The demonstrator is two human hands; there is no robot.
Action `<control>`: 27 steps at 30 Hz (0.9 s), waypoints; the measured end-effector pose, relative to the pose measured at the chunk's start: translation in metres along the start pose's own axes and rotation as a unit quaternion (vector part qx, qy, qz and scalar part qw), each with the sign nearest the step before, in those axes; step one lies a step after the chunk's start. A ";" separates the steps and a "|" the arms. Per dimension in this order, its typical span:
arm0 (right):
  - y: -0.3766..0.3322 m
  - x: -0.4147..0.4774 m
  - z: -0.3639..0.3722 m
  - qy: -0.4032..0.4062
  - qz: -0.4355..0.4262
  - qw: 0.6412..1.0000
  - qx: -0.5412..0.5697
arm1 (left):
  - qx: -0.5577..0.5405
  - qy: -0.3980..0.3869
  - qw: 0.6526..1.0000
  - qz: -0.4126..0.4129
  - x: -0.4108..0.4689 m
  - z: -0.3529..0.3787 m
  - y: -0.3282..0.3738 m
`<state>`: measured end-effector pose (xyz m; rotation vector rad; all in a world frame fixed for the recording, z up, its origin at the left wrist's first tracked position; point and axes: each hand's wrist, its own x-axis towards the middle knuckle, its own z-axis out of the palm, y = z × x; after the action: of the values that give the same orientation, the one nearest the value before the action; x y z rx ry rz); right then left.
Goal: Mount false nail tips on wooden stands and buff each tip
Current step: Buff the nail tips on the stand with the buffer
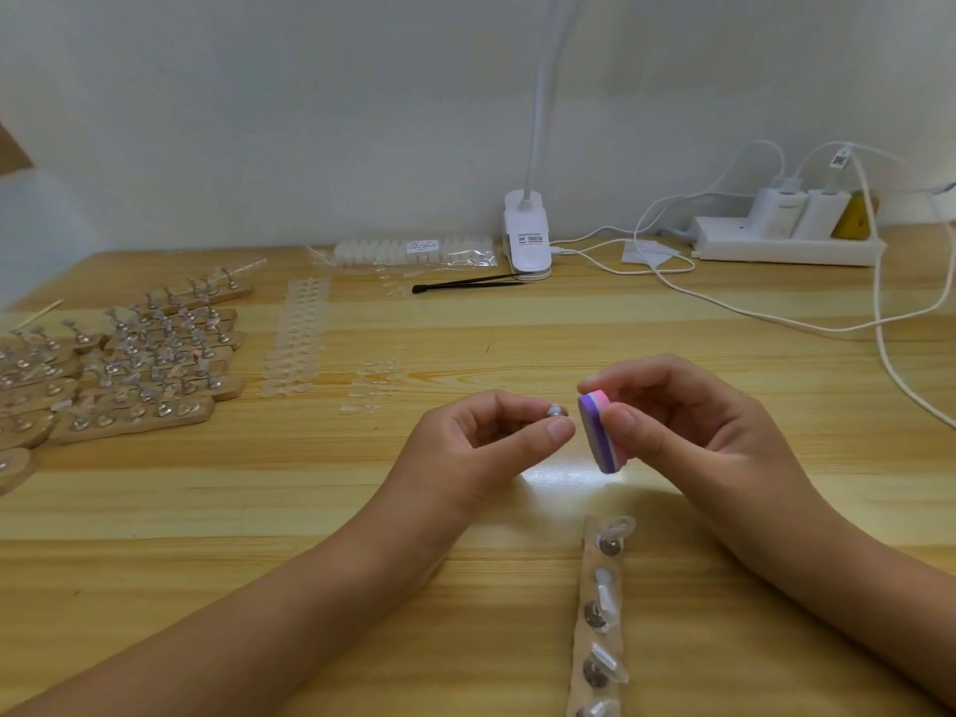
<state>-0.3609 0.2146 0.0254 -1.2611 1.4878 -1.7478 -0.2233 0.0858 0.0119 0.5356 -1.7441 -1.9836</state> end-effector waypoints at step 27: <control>0.006 -0.002 -0.002 -0.006 -0.023 1.000 0.011 | 0.003 0.004 1.000 -0.005 -0.002 0.003 0.003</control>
<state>-0.3627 0.2153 0.0196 -1.3018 1.4399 -1.7784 -0.2228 0.0894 0.0152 0.5554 -1.7463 -1.9813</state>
